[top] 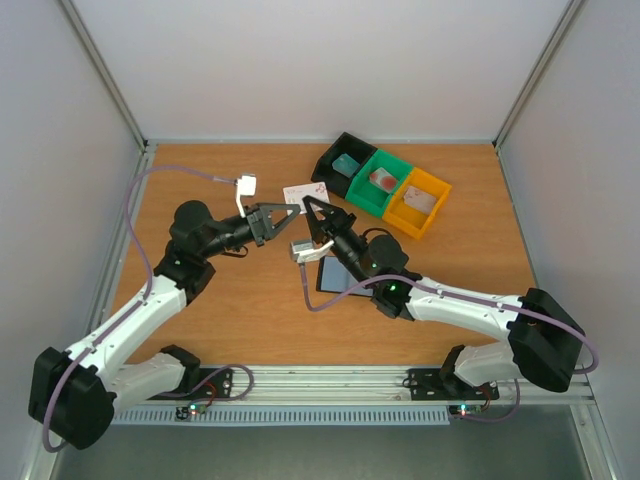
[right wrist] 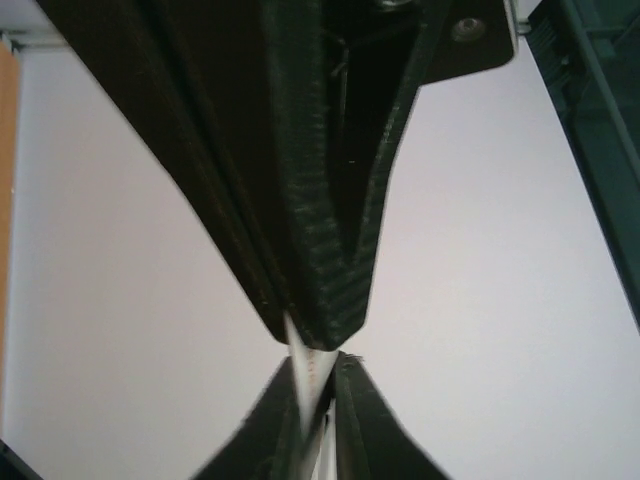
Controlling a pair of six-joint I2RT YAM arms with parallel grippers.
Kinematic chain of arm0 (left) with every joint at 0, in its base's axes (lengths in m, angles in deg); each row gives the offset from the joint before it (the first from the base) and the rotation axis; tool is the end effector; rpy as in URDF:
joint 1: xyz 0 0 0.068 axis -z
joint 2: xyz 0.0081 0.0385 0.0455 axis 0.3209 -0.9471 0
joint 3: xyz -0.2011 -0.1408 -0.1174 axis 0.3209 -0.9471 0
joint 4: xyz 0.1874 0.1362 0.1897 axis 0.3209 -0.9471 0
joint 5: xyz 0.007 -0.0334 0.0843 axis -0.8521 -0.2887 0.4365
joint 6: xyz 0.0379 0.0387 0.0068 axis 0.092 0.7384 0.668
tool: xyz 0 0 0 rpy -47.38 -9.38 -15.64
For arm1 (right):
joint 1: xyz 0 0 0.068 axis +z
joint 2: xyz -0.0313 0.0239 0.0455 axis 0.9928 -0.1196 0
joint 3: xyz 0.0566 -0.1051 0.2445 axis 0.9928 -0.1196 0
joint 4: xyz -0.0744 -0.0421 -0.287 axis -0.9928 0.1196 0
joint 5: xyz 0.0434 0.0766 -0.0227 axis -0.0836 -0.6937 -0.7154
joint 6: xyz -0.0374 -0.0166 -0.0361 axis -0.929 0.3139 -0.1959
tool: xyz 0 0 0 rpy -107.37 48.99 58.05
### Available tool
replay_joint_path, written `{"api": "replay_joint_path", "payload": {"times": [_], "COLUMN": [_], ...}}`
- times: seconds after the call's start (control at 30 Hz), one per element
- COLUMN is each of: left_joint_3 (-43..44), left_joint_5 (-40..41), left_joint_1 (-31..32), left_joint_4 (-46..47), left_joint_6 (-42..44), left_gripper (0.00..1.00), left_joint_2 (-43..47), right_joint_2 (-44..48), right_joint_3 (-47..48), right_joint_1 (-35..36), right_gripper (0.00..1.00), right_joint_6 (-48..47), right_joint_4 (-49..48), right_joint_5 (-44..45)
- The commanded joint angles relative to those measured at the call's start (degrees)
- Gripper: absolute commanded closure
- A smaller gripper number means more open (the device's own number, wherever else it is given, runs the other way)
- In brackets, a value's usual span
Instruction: Take the credit cards out of the card holder
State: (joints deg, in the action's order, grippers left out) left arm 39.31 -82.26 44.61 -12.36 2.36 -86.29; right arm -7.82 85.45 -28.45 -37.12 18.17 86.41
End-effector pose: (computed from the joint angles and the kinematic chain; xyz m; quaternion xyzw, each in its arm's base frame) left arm 0.2406 -0.1430 0.3172 0.1369 0.6704 -0.5949 0.4218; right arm 0.1984 0.2663 0.2867 -0.5994 0.1159 -0.4822 0.6283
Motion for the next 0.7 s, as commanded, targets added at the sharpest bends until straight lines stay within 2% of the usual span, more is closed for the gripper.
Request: {"api": "replay_joint_path", "payload": {"times": [0.0,0.17,0.2,0.23,0.27,0.3,0.33,0.37,0.43,0.5,0.57,0.67], "left_joint_3": [0.99,0.56,0.42,0.27,0.03,-0.38,-0.95,-1.57,-2.95,-4.73,-6.76,-9.74], "left_joint_5": [-0.31,-0.21,0.2,1.32,2.07,3.07,4.35,5.29,7.53,10.32,13.35,17.24], "left_joint_1": [-0.05,-0.05,-0.05,-0.05,-0.05,-0.12,-0.2,-0.29,-0.67,-1.23,-1.96,-2.78], "left_joint_4": [3.21,3.11,2.74,1.95,0.8,-0.25,-0.99,-1.93,-3.36,-4.63,-6.09,-9.34], "left_joint_6": [-0.19,-0.02,0.18,0.31,0.46,0.75,0.97,1.31,2.18,3.41,4.91,6.86], "left_gripper": [1.0,1.0,0.95,0.63,0.45,0.21,0.02,0.01,0.01,0.01,0.01,0.01], "left_joint_2": [0.35,0.55,0.71,1.09,1.34,1.95,2.58,3.13,4.36,5.67,6.68,7.96], "right_joint_2": [-0.18,0.26,0.63,1.09,1.55,2.27,2.89,3.54,4.19,2.97,0.3,-5.62], "right_joint_3": [0.07,1.13,1.49,1.9,2.6,3.63,5.04,7.31,13.78,23.07,29.98,35.32], "right_joint_1": [0.34,0.33,0.34,0.34,0.34,0.3,0.11,-0.6,-3.74,-9.52,-17.75,-24.91], "right_gripper": [0.98,0.99,0.99,0.99,0.99,0.99,0.99,0.99,0.99,0.99,0.99,0.99], "right_joint_6": [-9.62,-7.66,-6.63,-4.65,-3.32,-1.01,2.38,6.38,21.8,37.11,48.37,56.03], "right_joint_4": [-4.06,-1.13,0.64,2.83,5.28,8.93,14.07,21.22,41.28,63.18,79.25,91.62], "right_joint_5": [2.16,3.52,4.37,5.47,6.89,8.58,10.78,12.81,14.94,12.49,8.59,9.1]}}
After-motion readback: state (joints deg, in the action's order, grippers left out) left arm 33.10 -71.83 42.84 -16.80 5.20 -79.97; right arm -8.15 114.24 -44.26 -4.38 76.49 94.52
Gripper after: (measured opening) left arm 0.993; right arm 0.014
